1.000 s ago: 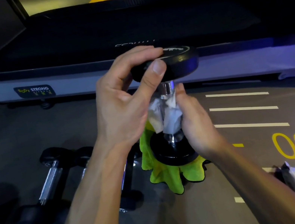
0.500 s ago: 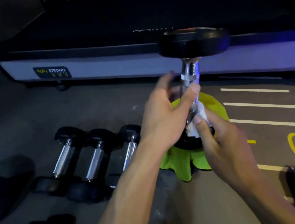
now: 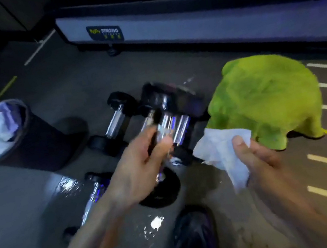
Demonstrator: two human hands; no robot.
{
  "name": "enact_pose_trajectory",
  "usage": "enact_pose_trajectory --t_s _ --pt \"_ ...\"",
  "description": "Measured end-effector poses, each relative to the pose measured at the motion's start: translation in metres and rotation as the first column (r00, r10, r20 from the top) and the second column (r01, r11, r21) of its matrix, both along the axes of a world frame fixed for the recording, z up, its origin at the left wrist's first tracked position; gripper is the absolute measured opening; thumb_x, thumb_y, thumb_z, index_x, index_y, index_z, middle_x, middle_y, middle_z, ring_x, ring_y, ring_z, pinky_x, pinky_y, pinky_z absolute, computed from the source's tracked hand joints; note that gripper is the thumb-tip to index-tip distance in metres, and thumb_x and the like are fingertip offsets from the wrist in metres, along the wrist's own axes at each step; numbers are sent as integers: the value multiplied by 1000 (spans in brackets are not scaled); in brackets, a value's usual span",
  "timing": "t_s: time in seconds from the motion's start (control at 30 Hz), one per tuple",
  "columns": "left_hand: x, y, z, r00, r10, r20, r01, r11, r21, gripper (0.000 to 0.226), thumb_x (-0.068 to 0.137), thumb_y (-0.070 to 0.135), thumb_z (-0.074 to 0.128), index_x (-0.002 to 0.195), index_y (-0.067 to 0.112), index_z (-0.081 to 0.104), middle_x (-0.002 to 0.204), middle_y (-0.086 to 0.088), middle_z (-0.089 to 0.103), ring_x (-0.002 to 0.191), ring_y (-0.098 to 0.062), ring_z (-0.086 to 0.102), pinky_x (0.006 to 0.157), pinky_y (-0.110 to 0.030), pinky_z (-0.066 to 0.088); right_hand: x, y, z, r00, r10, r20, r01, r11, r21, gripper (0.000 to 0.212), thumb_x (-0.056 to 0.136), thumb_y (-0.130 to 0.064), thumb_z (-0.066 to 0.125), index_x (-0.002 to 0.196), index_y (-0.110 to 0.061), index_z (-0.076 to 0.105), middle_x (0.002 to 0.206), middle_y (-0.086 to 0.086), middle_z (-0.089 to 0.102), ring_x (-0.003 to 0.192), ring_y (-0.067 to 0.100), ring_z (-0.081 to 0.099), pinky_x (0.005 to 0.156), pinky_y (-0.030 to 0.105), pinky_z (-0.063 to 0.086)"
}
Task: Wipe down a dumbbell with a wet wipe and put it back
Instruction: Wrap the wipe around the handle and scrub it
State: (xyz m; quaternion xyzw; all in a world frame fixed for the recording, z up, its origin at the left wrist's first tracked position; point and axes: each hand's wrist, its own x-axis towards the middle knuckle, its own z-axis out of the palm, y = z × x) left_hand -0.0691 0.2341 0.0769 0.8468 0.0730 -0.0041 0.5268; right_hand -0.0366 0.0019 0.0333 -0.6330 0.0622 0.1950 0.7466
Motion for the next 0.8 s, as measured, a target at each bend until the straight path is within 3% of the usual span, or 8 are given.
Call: enact_pose_trajectory --t_s 0.1,0.17,0.23,0.3,0.4,0.43,0.63,0.8 --pt "-64 36 -53 976 51 -211 6 966 260 31 99 59 49 91 30 55 72 18 60 64 -1 54 65 -29 43 -13 26 -20 956 173 -237 -160 984 74 48 86 -50 71 107 -7 78 100 21 78 97 26 74 87 37 55" --pt "-103 53 -90 930 105 -352 20 943 334 27 102 55 50 90 31 53 70 17 60 62 0 55 66 -32 43 -20 39 -32 898 263 -352 -228 964 139 47 78 -42 69 110 -9 78 106 17 79 106 32 74 98 45 55" --pt "-132 65 -119 875 164 -455 25 924 381 24 104 49 51 94 27 55 71 10 61 66 -8 62 68 -38 48 -27 46 -51 852 294 -433 -263 956 132 60 65 -41 82 114 -8 76 113 20 77 114 41 69 108 56 46" --pt "-148 73 -141 830 204 -518 30 912 408 27 104 48 54 106 22 60 83 3 67 83 -27 69 76 -41 51 -34 52 -65 815 308 -492 -287 950 120 66 63 -44 78 116 -5 74 116 21 75 115 40 69 105 57 48" --pt "-150 83 -160 787 267 -556 9 897 442 30 104 46 58 115 18 61 101 -9 72 99 -34 69 83 -42 53 -40 59 -74 804 317 -502 -307 946 105 40 81 -31 61 112 -8 74 103 13 80 88 22 77 75 37 57" --pt "-146 85 -164 788 274 -551 13 888 460 31 104 46 57 117 18 60 106 -10 72 103 -35 68 86 -44 53 -41 60 -74 810 319 -493 -314 945 95 33 87 -25 58 112 -12 74 101 10 80 86 20 77 73 35 56" --pt "-127 91 -181 751 332 -571 49 834 549 39 107 46 50 130 15 56 127 -16 68 122 -39 63 98 -46 51 -51 65 -72 834 275 -479 -318 948 -10 30 97 -14 51 111 -19 77 114 10 78 116 34 69 111 57 45" --pt "-131 96 -178 716 332 -614 54 850 523 38 102 56 53 119 23 63 119 -10 73 113 -35 68 90 -41 54 -61 75 -62 874 233 -426 -274 961 -38 17 96 -23 69 109 -23 79 113 4 79 114 28 71 109 53 49"
